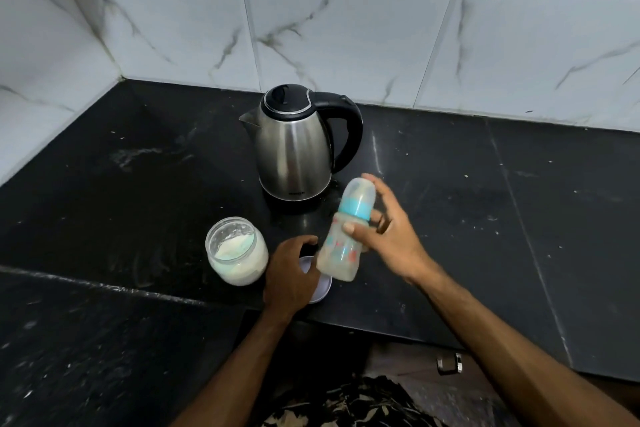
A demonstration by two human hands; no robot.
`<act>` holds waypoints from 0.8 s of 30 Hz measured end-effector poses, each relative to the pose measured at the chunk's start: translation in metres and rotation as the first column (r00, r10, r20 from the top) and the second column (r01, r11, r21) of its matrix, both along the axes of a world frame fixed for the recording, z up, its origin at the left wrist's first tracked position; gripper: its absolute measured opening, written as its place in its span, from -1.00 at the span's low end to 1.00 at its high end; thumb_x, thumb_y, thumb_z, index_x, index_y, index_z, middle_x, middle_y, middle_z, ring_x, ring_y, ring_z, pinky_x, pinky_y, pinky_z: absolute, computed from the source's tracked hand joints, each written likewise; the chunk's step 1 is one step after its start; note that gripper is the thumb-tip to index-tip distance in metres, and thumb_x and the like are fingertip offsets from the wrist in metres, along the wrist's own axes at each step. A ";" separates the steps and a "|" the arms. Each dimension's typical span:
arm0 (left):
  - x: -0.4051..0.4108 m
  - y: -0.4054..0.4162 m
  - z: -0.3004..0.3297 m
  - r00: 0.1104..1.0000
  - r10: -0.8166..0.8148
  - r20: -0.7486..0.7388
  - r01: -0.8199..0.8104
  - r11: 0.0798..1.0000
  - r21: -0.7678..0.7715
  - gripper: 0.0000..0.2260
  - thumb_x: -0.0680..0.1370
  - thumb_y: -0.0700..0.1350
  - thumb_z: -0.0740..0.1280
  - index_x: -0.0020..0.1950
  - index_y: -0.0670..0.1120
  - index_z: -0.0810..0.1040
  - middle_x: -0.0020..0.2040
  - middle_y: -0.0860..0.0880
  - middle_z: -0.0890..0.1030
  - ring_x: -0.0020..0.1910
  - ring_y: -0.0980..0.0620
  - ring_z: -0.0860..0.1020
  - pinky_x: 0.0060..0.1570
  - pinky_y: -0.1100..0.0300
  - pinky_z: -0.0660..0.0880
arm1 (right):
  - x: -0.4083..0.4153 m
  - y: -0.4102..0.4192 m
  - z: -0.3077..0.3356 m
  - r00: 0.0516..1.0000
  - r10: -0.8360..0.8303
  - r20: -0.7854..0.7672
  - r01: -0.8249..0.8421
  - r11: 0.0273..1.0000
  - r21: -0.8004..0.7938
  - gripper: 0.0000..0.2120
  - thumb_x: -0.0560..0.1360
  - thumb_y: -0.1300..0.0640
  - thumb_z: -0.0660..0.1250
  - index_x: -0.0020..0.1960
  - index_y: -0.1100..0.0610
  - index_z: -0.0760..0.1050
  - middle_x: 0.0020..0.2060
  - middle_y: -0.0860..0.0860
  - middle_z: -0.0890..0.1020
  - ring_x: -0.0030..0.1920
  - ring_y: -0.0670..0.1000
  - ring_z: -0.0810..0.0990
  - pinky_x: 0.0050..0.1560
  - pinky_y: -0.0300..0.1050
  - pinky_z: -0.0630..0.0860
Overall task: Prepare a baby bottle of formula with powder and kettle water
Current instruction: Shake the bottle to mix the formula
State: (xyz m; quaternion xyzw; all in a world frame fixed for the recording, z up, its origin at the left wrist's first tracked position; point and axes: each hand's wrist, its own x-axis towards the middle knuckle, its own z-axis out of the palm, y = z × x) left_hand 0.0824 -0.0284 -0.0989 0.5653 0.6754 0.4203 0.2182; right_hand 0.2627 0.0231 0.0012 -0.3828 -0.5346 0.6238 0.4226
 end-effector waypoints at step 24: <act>0.000 0.001 0.002 1.000 0.003 0.012 -0.003 1.000 0.005 -0.74 0.42 -0.04 0.42 0.10 -0.04 0.63 0.04 0.14 0.60 0.07 0.07 0.56 0.12 0.15 0.46 | -0.005 0.004 0.004 0.993 -0.084 -0.084 0.080 0.995 -0.052 -0.23 0.40 0.12 0.55 0.48 -0.11 0.24 0.02 0.05 0.72 0.00 0.07 0.72 -0.21 -0.03 0.65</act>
